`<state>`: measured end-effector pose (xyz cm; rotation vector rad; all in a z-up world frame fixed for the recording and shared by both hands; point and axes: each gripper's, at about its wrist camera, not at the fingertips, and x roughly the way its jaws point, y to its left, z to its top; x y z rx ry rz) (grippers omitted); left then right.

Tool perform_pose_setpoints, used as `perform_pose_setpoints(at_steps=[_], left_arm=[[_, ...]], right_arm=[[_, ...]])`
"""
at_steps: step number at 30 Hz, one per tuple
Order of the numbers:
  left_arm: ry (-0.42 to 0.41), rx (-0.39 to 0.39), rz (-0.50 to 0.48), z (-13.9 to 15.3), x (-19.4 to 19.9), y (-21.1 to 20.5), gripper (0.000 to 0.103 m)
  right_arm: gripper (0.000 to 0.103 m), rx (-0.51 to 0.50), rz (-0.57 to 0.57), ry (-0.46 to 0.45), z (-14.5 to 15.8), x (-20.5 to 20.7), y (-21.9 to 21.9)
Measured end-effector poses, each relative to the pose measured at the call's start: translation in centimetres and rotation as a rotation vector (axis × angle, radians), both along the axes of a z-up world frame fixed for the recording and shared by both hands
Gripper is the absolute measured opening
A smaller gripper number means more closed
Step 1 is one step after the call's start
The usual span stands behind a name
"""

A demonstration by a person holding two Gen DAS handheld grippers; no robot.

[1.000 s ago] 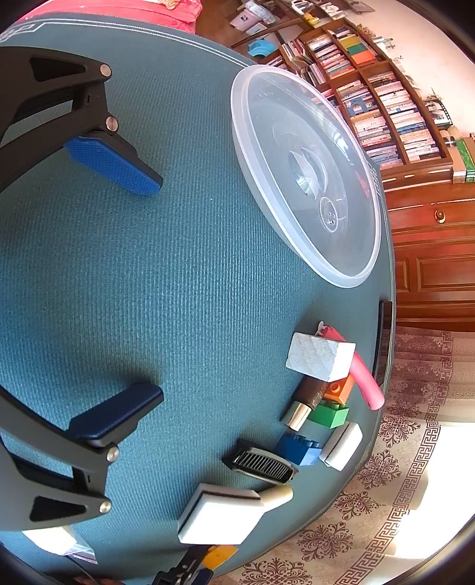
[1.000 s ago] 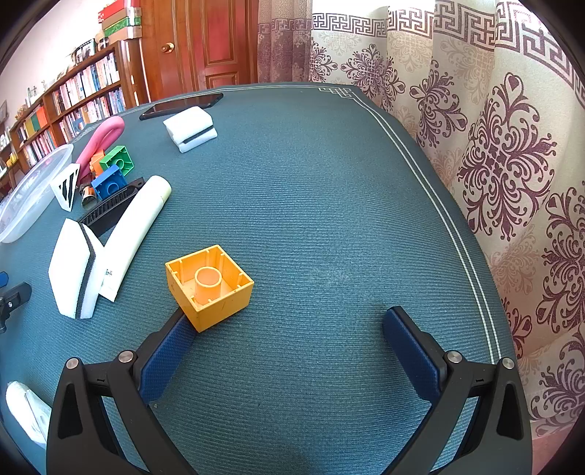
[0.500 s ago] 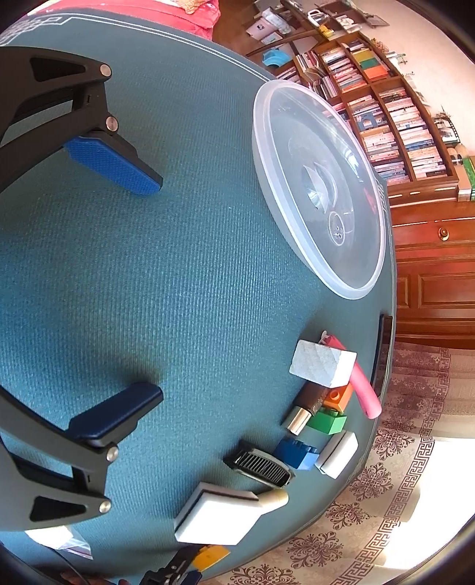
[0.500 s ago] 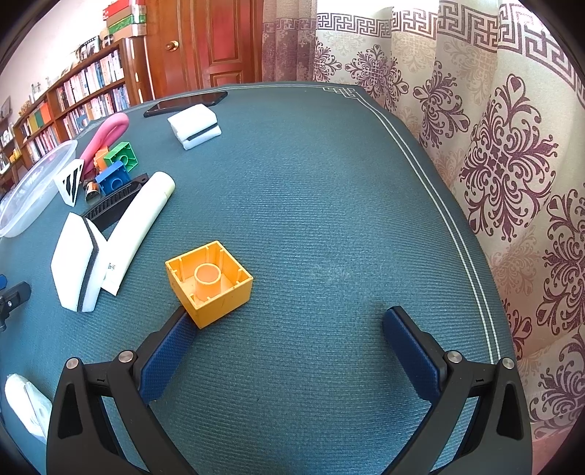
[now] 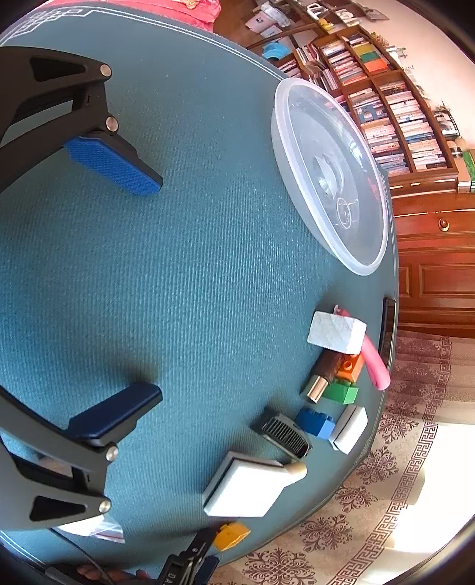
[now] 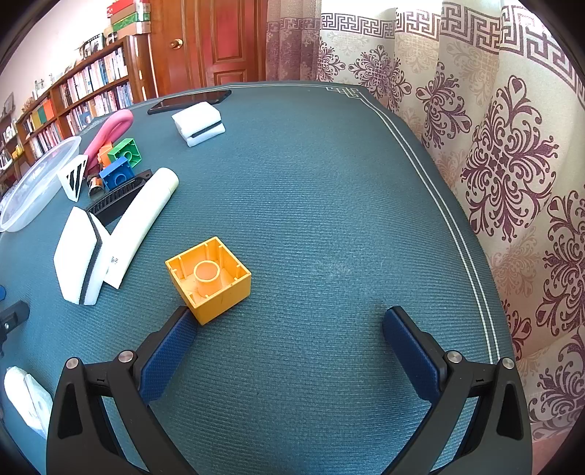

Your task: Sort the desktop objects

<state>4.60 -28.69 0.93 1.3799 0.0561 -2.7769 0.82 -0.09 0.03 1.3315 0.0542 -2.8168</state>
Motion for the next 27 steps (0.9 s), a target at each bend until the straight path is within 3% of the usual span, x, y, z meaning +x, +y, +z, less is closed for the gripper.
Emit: perform_pose_setpoints(at_steps=[15,22,27], left_arm=[[0.048,0.165,-0.217,3.0,4.1,4.6,0.103],[0.030,0.158,-0.328,3.1,5.4,8.0,0.103],[-0.020,0.146,-0.316,1.6,5.0,8.7,0.103]], right_arm=[[0.103,0.000,-0.001,0.000,0.0,0.0,0.0],[0.103,0.000,-0.001,0.000,0.0,0.0,0.0],[0.103,-0.004,-0.001,0.001,0.0,0.1,-0.1]])
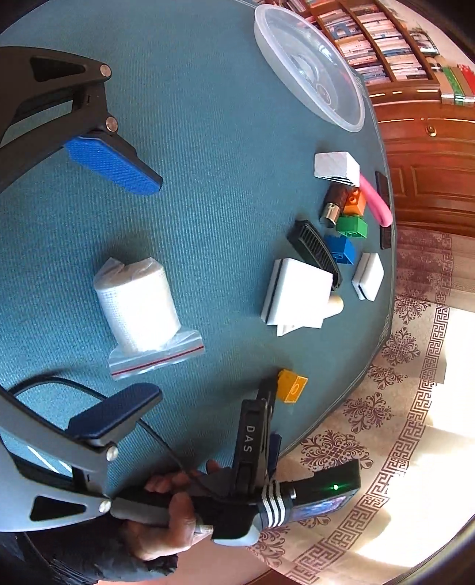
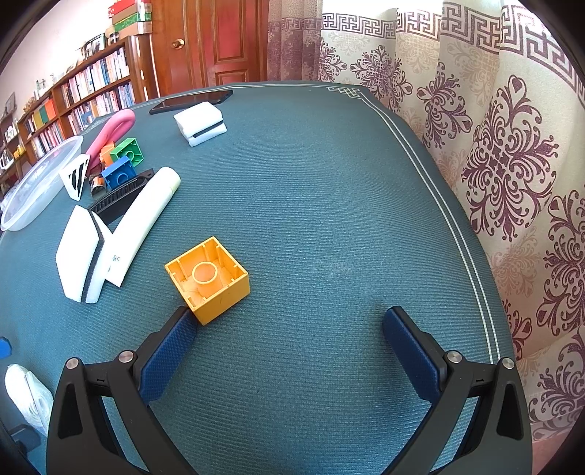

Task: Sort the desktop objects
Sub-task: 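Grasp the bagged white roll with the left tool while the right tool grasps the yellow brick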

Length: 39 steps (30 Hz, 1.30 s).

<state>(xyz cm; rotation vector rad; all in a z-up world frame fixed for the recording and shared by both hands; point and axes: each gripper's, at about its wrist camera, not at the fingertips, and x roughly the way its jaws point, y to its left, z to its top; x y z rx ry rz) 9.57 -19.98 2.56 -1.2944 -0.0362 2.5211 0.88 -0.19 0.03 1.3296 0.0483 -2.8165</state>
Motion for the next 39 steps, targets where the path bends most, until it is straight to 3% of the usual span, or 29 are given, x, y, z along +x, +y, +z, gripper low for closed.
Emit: perform_pose_setpoints(at_steps=[4,9,17,25,35,39], left_arm=[[-0.038,0.006,0.012,-1.0,-0.5,0.0,0.092],[-0.018,-0.008,0.009,-1.0,-0.3,0.0,0.080],[-0.005,-0.013,0.002,-1.0,0.0,0.4,0.077],[0.002,-0.014,-0.020,-0.9,0.2,0.9,0.070],[0.013,-0.028,-0.031,-0.9,0.1,1.4,0.055],[0.019,-0.030,-0.027,-0.9,0.3,1.4,0.054]], right_arm=[[0.103,-0.011,0.003,0.004,0.1,0.2,-0.1],[0.103,-0.069,0.034,0.025,0.4,0.5,0.1],[0.103,-0.172,0.095,0.082,1.3,1.6,0.1],[0.102,-0.152,0.154,0.117,2.0,2.1,-1.3],[0.079,-0.205,0.136,0.077,1.4,1.4,-0.4],[0.077,-0.201,0.142,0.068,1.3,1.0,-0.8]])
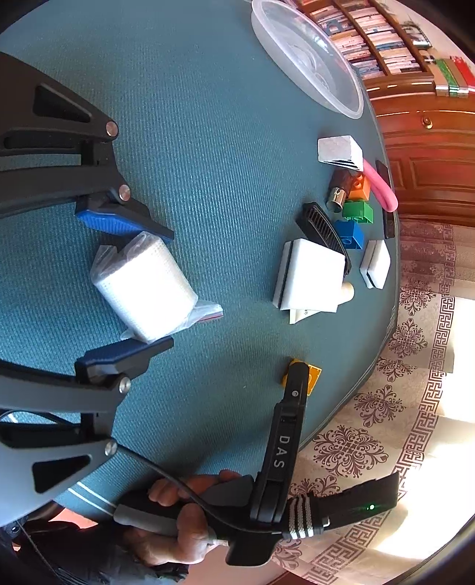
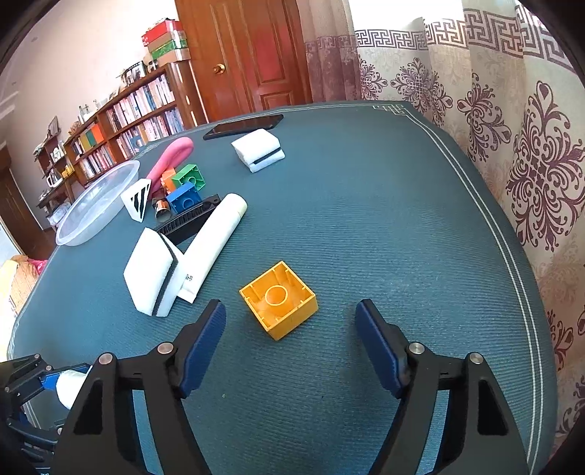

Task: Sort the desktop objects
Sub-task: 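Grasp the bagged white roll with the left tool while the right tool grasps the yellow brick, then carry the roll and yellow brick into the clear bowl and open both tools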

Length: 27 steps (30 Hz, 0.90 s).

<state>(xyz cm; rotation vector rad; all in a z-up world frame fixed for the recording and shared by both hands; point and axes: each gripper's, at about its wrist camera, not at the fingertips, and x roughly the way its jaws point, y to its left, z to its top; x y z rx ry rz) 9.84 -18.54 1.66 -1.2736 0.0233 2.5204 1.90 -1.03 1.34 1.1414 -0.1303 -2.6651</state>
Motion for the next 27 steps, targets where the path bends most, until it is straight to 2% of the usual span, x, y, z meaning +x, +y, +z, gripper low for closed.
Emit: perform_pose_setpoints(at_steps=[4,6,9,10,11,20,27], left_arm=[[0.005,-0.006,-0.004,0.0,0.1,0.2,0.054],[0.006,-0.007,-0.003,-0.1,0.1,0.2,0.054],[0.007,-0.007,0.004,-0.1,0.1,0.2,0.054],[0.007,-0.007,0.006,-0.1,0.1,0.2,0.054],[0.008,-0.008,0.008,-0.1,0.1,0.1,0.054],[0.032,0.005,0.056,0.6,0.1,-1.3,0.054],[0.064,0.020,0.147,1.4,-0.5,-4.3,0.054]], right_arm=[[0.075,0.011,0.000,-0.006,-0.1,-0.3,-0.2],[0.071,0.021,-0.004,-0.008,-0.2,-0.5,-0.3],[0.056,0.036,-0.007,-0.006,-0.2,-0.5,-0.4],[0.047,0.037,-0.006,-0.006,-0.2,-0.5,-0.4],[0.043,0.038,-0.008,-0.006,-0.2,-0.4,-0.4],[0.043,0.001,-0.028,0.012,0.1,0.2,0.5],[0.043,-0.010,-0.049,0.043,0.7,0.9,0.8]])
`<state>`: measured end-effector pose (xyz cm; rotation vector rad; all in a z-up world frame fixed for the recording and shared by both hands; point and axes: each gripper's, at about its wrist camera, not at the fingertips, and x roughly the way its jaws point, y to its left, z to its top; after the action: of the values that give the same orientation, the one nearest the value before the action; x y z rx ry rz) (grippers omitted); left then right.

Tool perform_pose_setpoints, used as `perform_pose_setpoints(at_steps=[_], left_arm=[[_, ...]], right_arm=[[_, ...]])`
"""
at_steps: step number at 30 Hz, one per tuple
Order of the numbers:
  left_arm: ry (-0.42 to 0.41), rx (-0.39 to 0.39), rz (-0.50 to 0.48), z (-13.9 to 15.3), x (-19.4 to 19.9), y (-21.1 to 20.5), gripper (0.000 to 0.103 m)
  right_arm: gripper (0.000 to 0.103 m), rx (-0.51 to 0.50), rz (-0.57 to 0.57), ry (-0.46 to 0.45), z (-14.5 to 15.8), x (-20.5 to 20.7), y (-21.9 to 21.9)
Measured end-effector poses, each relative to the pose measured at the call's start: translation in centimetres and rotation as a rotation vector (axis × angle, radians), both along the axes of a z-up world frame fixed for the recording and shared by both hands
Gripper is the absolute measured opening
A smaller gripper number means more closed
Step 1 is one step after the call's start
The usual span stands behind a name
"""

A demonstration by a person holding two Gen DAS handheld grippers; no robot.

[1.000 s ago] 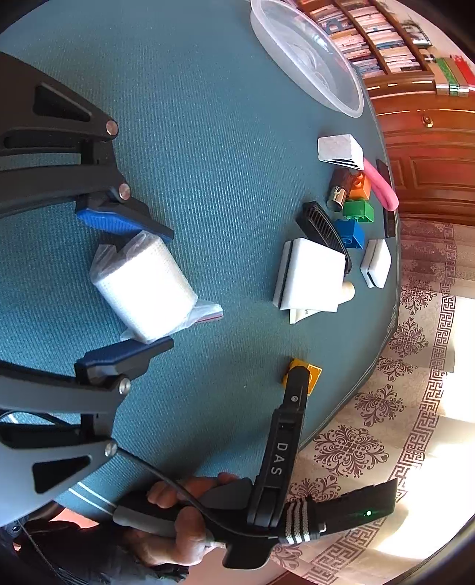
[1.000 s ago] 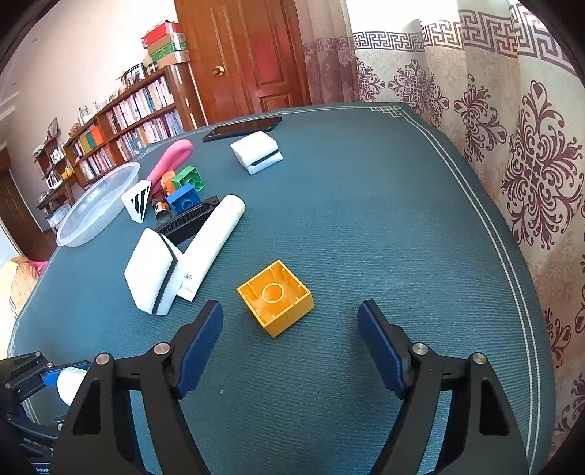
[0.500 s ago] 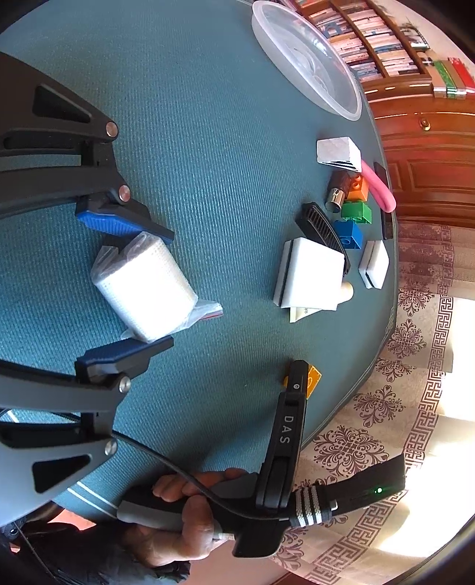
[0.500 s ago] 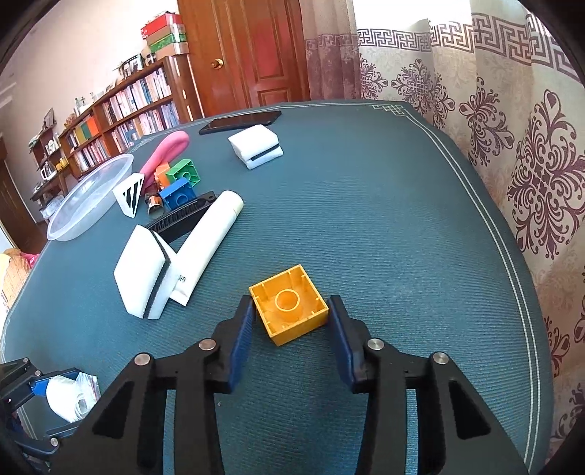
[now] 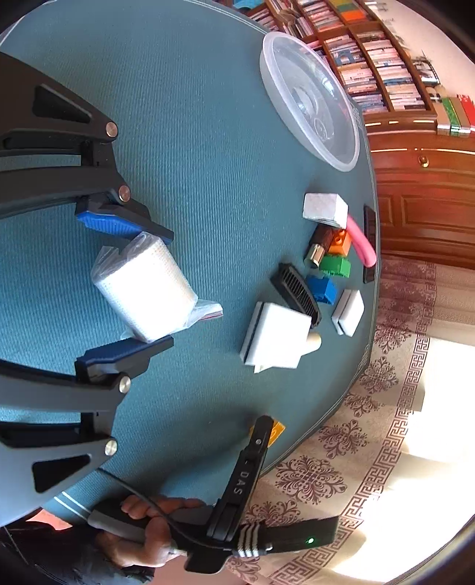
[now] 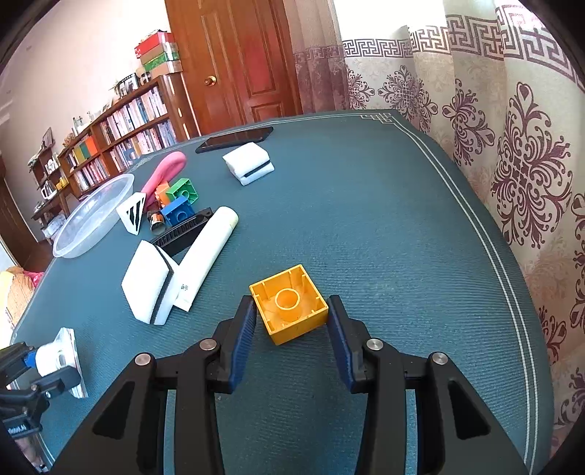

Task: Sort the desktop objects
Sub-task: 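Carry the roll and yellow brick into the clear bowl and open both tools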

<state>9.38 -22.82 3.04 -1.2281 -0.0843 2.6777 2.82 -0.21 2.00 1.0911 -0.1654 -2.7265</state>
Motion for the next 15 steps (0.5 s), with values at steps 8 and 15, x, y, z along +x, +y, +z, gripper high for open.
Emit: perform_pose_setpoints(at_steps=[8,15], left_arm=[[0.029,0.020,0.147,0.5,-1.0,-5.5,0.054],[0.078,0.003,0.243,1.1,-2.4,-9.7,0.054]], right_arm=[[0.043,-0.001,0.007,0.005,0.5,0.7,-0.5],[0.043,-0.008,0.019,-0.010,0.5,1.1,-1.3]])
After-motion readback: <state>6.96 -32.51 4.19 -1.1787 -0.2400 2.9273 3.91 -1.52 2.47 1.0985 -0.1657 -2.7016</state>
